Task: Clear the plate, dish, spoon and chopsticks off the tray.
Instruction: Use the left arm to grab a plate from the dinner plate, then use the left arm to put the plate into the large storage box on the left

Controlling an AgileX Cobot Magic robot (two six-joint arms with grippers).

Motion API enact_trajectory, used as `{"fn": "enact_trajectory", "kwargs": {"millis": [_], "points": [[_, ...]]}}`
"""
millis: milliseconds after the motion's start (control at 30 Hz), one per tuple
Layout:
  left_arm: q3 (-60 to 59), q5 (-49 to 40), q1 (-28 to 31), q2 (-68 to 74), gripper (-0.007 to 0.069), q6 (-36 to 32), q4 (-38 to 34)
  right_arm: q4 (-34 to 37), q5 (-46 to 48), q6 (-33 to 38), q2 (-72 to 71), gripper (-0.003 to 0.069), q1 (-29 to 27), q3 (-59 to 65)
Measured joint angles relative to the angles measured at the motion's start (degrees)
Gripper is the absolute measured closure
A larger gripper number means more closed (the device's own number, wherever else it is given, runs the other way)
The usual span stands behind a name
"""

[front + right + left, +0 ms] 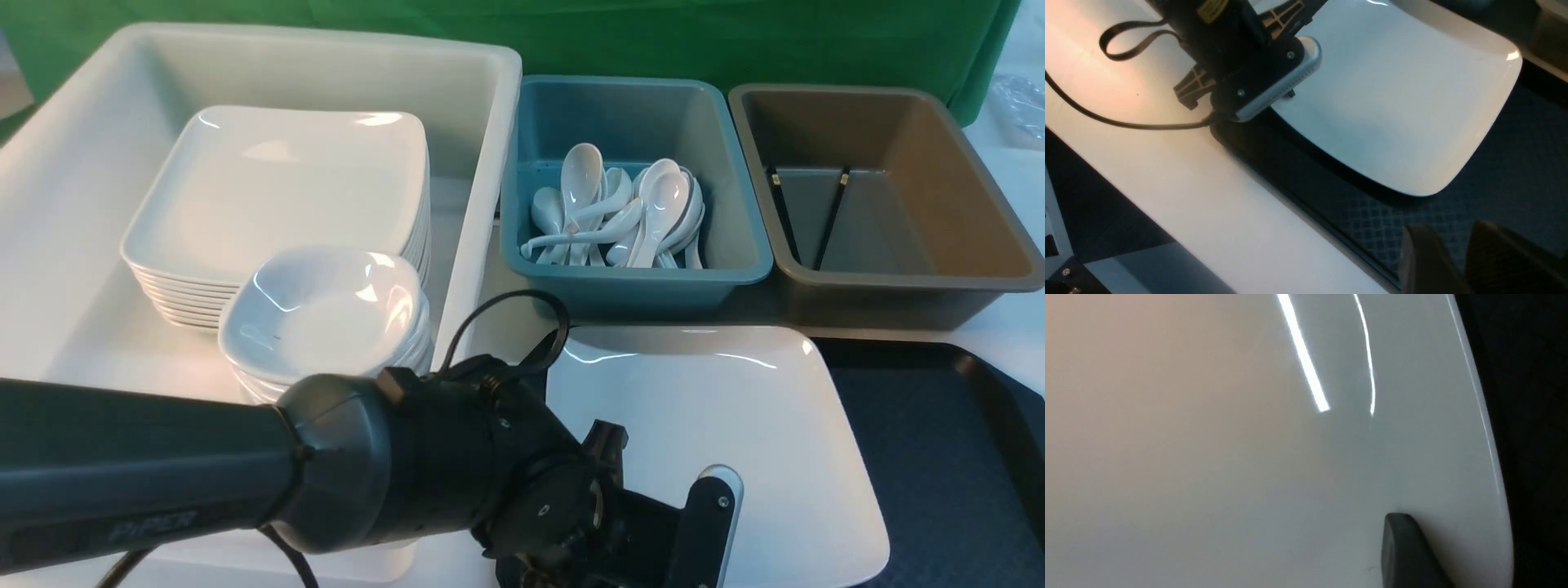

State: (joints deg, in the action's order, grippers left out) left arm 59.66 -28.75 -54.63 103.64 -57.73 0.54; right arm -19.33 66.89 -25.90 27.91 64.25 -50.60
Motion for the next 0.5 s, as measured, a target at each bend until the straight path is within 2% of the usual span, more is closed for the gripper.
{"fn": "enact_trajectory", "kwargs": {"millis": [100, 233, 333, 500], "points": [[0.0, -1.76, -2.32, -3.1, 0.0466, 2.5, -0.05, -0.08, 0.0, 0.0, 0.0, 0.0454, 0.0, 0.0], [0.0, -2.04, -6.38, -9.68, 0.0564, 5.02, -0.17, -1.27, 0.0, 0.0, 0.0, 0.0452, 0.0, 0.0], [0.0, -2.97, -8.81, -14.41, 0.0591, 6.8, -0.17, -3.49, 0.0, 0.0, 0.0, 0.0452, 0.0, 0.0], [0.0, -4.71, -10.23, -18.32, 0.0593, 7.98, -0.54, -8.05, 0.0, -1.35, 0.0, 0.0454, 0.0, 0.0]]}}
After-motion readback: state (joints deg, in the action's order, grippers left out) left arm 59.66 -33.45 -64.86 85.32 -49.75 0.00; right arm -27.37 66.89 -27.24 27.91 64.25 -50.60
